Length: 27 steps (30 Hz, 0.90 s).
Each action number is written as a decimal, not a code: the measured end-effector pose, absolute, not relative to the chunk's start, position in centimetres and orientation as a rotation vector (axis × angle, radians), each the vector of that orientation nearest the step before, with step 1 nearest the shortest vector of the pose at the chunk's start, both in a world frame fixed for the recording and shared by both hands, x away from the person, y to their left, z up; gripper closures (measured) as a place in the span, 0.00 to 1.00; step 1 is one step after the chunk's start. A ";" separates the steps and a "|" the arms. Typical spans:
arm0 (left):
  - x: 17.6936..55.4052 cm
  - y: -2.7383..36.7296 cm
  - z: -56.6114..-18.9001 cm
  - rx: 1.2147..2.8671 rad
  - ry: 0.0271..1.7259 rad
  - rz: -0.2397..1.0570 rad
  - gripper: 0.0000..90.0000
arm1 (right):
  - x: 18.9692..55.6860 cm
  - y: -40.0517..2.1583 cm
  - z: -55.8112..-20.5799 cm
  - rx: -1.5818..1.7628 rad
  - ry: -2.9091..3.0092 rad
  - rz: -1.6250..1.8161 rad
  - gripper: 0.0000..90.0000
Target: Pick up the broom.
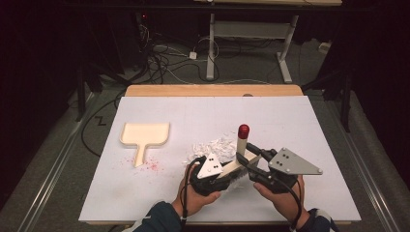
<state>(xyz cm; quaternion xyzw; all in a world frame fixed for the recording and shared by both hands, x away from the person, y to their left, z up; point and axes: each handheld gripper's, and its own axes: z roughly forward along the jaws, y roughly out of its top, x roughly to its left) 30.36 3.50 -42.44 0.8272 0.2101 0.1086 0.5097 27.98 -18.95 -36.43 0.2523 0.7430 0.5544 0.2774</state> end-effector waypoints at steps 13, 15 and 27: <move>29.0 6.1 -41.3 2.165 0.174 0.168 0.71 | 29.5 -20.0 -38.2 0.199 2.541 1.233 0.46; 28.9 6.0 -41.2 2.171 0.141 0.153 0.71 | 29.5 -19.4 -38.9 0.138 2.624 1.185 0.48; 28.1 5.3 -41.2 2.260 0.083 0.305 0.58 | 29.2 -17.8 -40.6 0.061 2.774 1.058 0.75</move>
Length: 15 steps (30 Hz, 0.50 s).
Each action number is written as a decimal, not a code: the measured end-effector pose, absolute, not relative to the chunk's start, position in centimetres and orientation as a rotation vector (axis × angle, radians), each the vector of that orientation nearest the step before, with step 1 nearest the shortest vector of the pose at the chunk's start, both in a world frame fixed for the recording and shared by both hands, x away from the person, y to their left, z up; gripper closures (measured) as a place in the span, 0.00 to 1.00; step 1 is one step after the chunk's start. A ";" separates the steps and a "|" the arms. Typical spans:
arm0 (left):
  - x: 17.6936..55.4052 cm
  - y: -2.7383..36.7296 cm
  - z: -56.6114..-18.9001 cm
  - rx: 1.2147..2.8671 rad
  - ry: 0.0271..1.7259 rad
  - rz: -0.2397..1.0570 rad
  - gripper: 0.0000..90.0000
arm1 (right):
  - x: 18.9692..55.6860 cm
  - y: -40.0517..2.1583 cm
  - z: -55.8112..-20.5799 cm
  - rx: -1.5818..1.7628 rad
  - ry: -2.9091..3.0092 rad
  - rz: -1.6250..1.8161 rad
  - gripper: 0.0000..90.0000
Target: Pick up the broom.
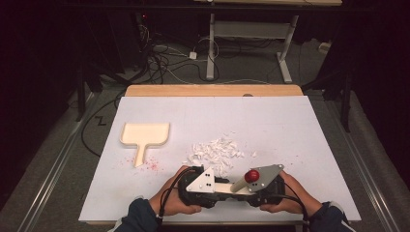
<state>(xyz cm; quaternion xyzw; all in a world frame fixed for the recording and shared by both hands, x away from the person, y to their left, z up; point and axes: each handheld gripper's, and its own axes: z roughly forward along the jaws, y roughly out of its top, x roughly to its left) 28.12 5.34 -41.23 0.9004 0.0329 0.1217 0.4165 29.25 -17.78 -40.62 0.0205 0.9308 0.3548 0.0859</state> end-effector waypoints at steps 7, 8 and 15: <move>27.6 7.3 -40.7 2.217 0.206 0.503 0.28 | 29.7 -19.0 -38.9 0.205 2.696 1.099 0.75; 27.5 8.6 -41.0 2.205 0.264 0.588 0.24 | 29.9 -19.3 -38.6 0.245 2.677 1.110 0.75; 27.9 13.6 -43.2 2.186 0.517 0.748 0.19 | 32.4 -21.8 -37.9 0.481 2.515 1.135 0.75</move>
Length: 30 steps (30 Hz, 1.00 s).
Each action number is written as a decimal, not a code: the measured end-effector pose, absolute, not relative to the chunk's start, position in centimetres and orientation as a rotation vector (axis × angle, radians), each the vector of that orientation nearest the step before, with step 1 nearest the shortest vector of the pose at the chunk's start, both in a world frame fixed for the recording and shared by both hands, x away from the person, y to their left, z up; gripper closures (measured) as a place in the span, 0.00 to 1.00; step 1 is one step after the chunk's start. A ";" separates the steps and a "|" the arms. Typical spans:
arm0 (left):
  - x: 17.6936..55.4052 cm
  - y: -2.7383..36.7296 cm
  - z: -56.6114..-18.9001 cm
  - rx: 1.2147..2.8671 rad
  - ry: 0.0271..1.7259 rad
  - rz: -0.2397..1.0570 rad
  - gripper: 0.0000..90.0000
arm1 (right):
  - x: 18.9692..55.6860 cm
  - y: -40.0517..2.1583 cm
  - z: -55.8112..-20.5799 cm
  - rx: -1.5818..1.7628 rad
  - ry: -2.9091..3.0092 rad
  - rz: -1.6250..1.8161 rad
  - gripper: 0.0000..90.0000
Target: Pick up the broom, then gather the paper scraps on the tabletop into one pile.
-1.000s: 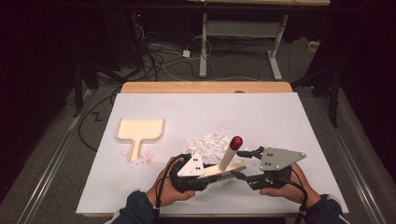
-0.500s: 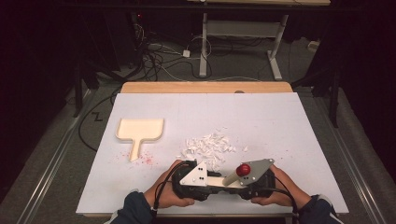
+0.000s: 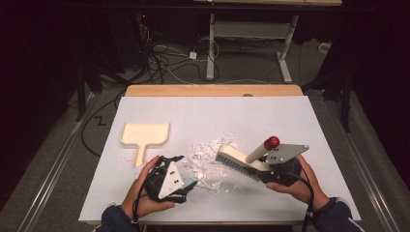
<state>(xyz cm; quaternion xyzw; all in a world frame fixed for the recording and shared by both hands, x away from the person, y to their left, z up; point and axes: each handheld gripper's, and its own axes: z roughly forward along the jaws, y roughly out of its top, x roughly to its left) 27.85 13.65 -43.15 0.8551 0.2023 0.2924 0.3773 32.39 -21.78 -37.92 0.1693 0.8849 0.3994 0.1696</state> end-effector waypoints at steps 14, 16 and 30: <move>26.2 18.7 -46.8 2.175 0.732 0.734 0.19 | 35.1 -26.6 -37.5 0.766 2.310 1.045 0.75; 26.2 19.2 -46.9 2.169 0.745 0.709 0.19 | 35.5 -27.1 -37.5 0.797 2.291 1.025 0.75; 26.2 19.8 -47.5 2.192 0.773 0.688 0.19 | 38.4 -28.4 -38.8 0.890 2.190 0.843 0.75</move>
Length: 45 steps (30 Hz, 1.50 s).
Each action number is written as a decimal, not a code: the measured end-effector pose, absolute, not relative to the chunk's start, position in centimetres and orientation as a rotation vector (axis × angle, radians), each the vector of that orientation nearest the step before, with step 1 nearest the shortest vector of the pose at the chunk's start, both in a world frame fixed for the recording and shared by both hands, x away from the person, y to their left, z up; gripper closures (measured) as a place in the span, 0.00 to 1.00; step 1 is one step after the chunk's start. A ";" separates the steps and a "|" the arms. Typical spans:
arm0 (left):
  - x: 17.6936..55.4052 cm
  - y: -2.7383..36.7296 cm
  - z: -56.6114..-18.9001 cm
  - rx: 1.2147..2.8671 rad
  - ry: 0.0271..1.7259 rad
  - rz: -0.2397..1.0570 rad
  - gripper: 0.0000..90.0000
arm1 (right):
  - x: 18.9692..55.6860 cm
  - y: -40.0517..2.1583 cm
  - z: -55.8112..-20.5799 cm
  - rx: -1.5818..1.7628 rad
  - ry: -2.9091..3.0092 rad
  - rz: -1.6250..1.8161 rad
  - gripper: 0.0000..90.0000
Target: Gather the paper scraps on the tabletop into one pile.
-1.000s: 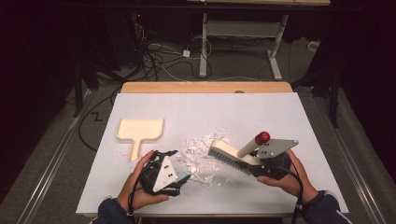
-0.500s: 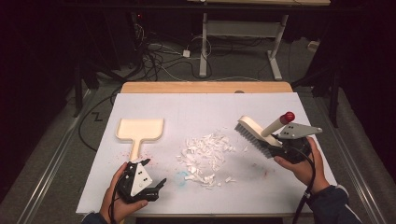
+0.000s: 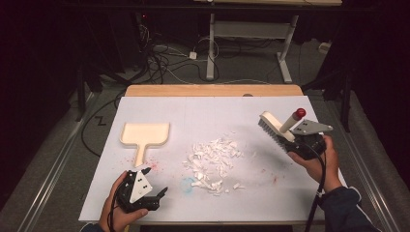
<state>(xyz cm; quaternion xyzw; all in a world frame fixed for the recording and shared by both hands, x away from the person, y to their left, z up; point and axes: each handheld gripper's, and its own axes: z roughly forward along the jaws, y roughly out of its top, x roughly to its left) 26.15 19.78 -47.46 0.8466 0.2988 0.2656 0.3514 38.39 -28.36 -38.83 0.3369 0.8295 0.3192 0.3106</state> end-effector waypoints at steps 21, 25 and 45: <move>26.5 19.2 -47.3 2.180 0.768 0.667 0.19 | 43.1 -19.1 -44.7 0.749 2.182 0.589 0.75; 26.6 19.1 -47.4 2.181 0.766 0.659 0.19 | 42.0 -16.6 -45.2 0.653 2.247 0.650 0.75; 26.5 19.3 -47.2 2.179 0.753 0.653 0.19 | 36.3 -15.2 -41.4 0.488 2.394 0.898 0.75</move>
